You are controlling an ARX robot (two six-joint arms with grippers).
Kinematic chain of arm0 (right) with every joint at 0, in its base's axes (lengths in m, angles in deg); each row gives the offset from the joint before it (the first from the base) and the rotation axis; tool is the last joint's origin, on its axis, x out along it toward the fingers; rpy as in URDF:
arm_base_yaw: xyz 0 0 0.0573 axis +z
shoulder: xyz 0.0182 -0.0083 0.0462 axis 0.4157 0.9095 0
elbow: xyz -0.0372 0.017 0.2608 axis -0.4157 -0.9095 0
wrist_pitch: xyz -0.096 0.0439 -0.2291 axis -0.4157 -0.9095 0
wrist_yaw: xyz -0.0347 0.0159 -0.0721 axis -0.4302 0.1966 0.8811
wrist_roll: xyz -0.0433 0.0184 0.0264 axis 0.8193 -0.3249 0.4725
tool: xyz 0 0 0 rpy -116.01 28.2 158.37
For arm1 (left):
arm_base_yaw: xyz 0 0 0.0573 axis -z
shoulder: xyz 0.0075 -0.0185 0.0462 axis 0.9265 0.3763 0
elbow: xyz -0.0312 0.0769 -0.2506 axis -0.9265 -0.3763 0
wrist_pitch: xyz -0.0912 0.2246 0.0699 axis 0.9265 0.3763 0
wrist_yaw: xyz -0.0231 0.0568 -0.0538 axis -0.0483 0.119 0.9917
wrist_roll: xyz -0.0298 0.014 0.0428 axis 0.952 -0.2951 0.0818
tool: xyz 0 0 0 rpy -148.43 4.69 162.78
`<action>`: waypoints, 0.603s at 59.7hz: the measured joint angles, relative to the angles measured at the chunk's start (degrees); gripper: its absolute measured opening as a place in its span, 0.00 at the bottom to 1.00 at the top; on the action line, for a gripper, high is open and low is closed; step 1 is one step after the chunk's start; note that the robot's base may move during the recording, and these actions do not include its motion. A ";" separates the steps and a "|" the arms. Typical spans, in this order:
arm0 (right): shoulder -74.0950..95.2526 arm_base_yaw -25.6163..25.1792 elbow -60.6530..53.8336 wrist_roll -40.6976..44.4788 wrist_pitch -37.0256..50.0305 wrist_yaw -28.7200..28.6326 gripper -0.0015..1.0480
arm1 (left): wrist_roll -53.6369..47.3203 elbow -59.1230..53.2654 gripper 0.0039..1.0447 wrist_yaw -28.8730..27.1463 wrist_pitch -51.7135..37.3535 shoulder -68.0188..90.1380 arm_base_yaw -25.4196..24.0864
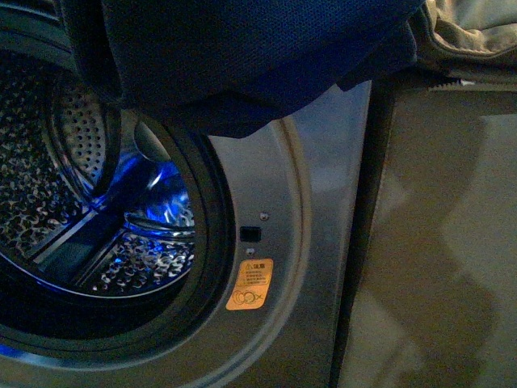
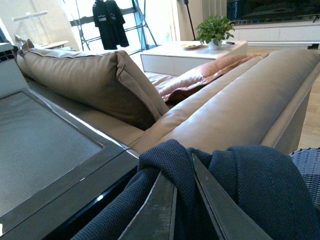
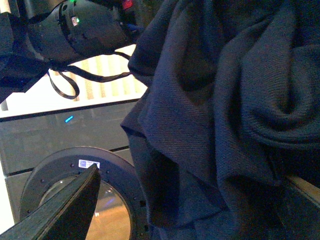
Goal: Collect clothes from washing machine
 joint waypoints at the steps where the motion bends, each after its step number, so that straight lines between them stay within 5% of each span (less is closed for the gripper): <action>1: 0.04 0.46 0.13 0.44 -0.33 0.28 0.93 | 0.00 0.00 0.06 0.00 0.00 0.00 -0.02; 23: 6.32 8.39 6.47 8.79 -4.02 17.51 0.93 | -0.02 0.00 0.06 -0.04 0.00 0.00 -0.02; 36: 9.70 10.73 8.20 12.85 -4.24 21.90 0.93 | -0.04 0.00 0.06 -0.04 0.00 0.00 -0.02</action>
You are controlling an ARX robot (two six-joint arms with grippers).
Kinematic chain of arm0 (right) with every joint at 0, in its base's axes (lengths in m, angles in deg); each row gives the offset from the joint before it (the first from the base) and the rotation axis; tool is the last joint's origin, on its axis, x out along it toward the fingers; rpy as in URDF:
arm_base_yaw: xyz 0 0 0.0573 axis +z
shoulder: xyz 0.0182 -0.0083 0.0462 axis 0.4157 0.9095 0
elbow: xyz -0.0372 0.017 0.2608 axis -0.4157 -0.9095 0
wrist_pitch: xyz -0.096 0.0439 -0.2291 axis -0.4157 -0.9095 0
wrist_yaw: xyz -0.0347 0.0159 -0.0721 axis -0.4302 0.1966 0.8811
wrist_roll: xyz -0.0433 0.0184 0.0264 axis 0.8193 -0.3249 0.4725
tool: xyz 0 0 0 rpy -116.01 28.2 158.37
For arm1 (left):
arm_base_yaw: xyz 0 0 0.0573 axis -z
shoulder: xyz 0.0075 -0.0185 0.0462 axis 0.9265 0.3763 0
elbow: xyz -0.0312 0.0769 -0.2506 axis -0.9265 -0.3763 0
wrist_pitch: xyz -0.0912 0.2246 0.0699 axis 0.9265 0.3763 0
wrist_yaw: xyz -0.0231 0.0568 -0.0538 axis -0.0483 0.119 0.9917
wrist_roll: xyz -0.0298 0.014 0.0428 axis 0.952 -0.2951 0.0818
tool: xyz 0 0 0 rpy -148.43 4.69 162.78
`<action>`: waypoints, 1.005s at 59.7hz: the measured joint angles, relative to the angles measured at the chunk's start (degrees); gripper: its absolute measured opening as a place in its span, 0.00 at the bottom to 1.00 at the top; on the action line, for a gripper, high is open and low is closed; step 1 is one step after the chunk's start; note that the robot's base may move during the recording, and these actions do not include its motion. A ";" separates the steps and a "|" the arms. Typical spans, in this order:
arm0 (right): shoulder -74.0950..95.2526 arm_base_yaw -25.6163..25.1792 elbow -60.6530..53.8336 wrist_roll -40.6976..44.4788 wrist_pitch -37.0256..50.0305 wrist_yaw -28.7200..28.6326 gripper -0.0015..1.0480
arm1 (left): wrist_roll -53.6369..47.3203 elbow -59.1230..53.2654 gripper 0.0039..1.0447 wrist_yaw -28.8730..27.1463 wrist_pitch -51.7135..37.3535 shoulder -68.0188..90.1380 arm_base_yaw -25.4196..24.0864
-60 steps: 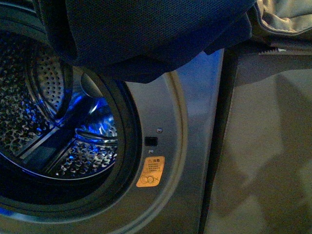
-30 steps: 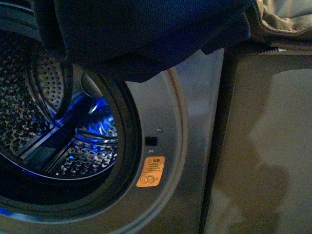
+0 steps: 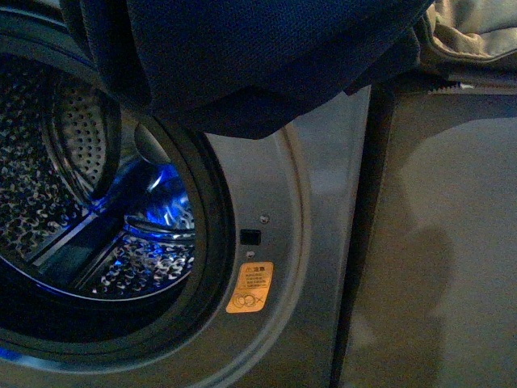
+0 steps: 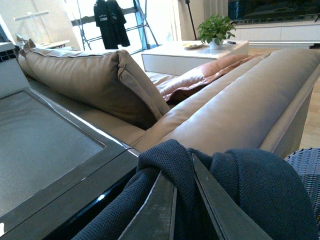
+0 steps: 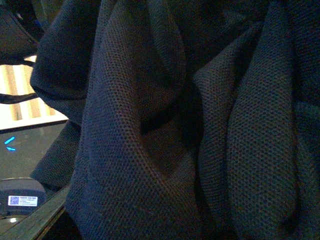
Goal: Collect clothes from washing machine
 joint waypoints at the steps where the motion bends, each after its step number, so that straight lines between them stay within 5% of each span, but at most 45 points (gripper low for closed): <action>1: 0.22 0.28 0.22 0.28 0.00 0.42 0.93 | -0.02 0.00 0.06 0.00 0.00 0.00 0.00; 26: 5.01 5.42 6.71 6.40 -1.22 8.55 0.93 | -0.11 0.20 0.06 -0.20 0.00 0.00 0.00; 47: 7.37 7.41 8.04 14.34 3.04 17.99 0.45 | -0.09 0.22 0.07 -0.17 0.00 0.00 0.00; 60: 3.56 7.23 4.04 19.71 9.66 18.80 0.15 | -0.11 0.33 0.40 -0.13 0.00 0.00 0.00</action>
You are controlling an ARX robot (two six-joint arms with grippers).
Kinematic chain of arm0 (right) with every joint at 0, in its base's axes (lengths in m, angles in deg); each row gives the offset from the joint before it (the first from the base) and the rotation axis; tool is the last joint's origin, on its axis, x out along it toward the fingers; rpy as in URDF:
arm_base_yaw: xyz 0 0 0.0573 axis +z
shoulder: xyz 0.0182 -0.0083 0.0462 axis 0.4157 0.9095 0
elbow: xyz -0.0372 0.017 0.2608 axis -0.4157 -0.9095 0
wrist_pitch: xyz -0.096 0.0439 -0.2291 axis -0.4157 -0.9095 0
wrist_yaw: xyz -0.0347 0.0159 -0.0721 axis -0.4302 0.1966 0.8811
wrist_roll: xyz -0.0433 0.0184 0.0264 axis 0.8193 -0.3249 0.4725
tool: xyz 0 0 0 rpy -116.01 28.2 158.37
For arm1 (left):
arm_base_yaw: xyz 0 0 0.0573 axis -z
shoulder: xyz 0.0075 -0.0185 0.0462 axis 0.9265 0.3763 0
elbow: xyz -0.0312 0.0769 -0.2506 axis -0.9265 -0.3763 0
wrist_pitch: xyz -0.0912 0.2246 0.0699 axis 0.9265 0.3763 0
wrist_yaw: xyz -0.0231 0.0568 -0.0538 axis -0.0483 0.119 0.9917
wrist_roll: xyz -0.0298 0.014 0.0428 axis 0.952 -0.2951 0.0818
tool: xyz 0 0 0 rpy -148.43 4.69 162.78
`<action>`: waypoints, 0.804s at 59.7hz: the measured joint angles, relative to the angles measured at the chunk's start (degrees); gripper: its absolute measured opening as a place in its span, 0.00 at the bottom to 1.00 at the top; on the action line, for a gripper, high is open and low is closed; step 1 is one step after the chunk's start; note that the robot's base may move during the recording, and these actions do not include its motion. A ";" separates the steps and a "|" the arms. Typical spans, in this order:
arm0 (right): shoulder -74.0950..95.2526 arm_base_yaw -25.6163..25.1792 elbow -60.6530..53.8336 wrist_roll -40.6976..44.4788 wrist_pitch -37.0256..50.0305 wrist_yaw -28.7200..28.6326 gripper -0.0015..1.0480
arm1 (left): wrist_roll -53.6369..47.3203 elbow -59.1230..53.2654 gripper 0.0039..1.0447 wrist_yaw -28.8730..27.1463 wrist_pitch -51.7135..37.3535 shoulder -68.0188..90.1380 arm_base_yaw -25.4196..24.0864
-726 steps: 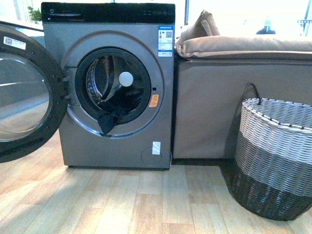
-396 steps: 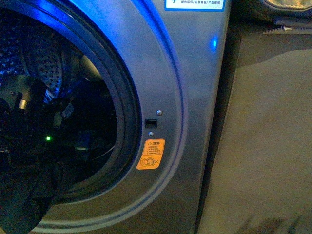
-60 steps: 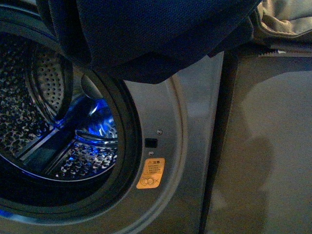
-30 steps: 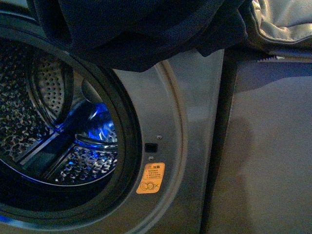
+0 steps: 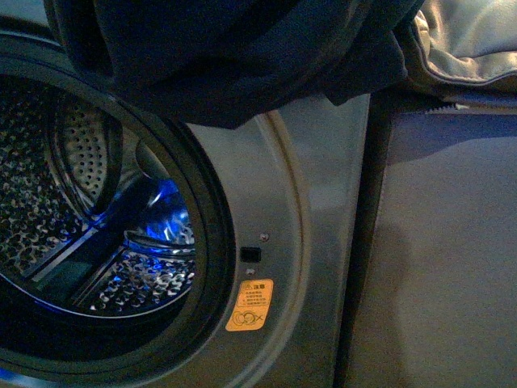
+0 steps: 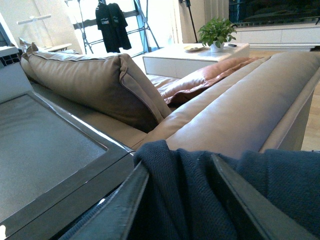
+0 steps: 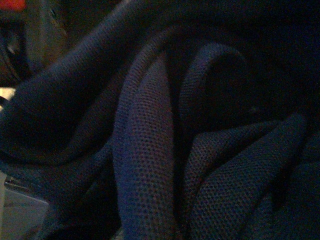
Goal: Collect clothes from washing machine
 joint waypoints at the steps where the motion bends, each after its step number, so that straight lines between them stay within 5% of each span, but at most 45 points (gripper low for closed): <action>1: -0.28 -0.09 -0.13 0.15 0.24 0.02 0.13 | 0.00 0.00 0.42 0.02 0.00 0.00 0.00; 12: -4.70 -3.52 -0.85 2.12 2.38 0.42 0.05 | 0.00 0.20 0.67 0.04 -0.02 -0.07 0.00; 20: -10.43 -11.67 -0.85 0.63 2.05 -0.52 0.05 | -0.02 0.22 0.94 0.02 -0.02 -0.07 0.00; 33: -16.37 -24.33 -0.85 -4.39 -1.03 -6.51 0.05 | -0.02 0.22 0.94 0.04 -0.02 -0.09 0.00; 48: -17.27 -61.13 4.50 -24.63 -4.50 -20.44 0.05 | -0.02 0.22 0.94 0.02 -0.02 -0.09 0.00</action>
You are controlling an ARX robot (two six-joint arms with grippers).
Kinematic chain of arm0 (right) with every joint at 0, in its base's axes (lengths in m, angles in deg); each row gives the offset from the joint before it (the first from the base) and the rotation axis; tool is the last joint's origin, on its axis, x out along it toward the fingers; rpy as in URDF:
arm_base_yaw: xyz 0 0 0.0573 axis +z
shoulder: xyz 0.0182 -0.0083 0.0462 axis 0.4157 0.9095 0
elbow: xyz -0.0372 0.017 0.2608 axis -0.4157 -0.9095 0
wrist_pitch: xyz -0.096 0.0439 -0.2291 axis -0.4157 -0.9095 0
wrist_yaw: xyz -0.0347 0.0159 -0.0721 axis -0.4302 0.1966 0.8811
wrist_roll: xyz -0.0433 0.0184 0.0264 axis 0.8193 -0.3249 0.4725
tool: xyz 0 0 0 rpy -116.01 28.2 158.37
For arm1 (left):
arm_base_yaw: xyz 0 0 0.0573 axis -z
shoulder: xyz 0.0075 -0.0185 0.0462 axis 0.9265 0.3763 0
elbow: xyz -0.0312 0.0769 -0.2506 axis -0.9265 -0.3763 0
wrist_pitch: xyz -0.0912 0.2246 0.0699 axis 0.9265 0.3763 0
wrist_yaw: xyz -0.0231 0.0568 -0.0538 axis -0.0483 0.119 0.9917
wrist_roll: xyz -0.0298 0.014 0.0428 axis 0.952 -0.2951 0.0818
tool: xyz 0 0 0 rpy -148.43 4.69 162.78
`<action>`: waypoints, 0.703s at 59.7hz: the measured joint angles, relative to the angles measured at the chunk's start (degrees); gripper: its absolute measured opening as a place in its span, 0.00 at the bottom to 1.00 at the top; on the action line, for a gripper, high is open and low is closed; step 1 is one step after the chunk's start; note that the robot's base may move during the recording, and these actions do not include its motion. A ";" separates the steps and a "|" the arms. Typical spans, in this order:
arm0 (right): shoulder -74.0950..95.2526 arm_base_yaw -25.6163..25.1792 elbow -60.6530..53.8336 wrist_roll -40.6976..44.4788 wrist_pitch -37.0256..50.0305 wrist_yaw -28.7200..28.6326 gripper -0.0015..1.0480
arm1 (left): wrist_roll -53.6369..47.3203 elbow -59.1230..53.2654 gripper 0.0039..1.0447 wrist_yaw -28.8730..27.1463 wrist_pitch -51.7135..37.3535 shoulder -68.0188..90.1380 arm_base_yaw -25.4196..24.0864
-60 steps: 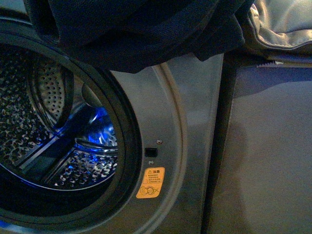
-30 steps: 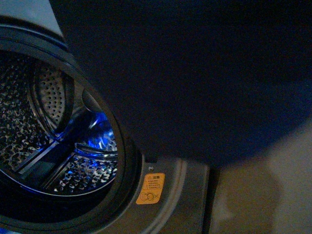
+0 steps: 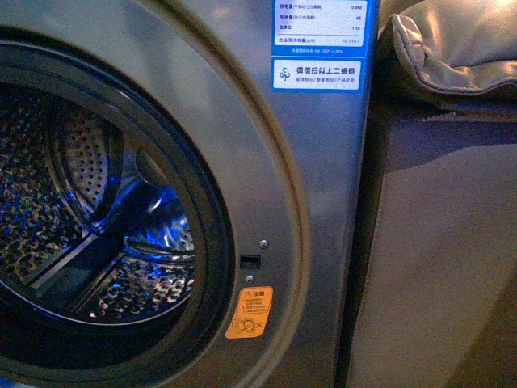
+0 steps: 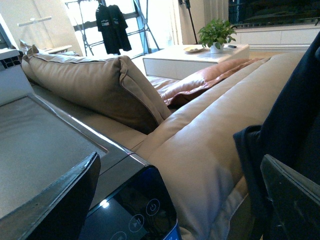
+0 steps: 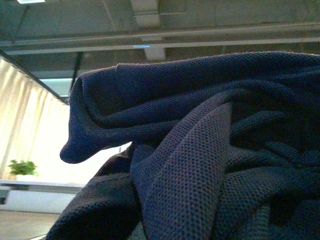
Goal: Collect clothes from washing machine
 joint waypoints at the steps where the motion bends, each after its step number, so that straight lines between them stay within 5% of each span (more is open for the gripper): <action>1: 0.37 -2.60 0.46 -1.42 0.66 -0.83 0.05 | 0.00 0.00 0.94 0.02 0.00 0.00 0.00; 15: 5.22 -24.98 3.15 -11.50 -0.33 -11.30 0.05 | 0.00 0.00 0.94 0.02 0.00 0.00 0.00; 42: 16.17 -30.40 -8.59 0.42 -27.19 -29.14 0.05 | -0.02 0.00 0.94 0.00 0.00 0.00 0.00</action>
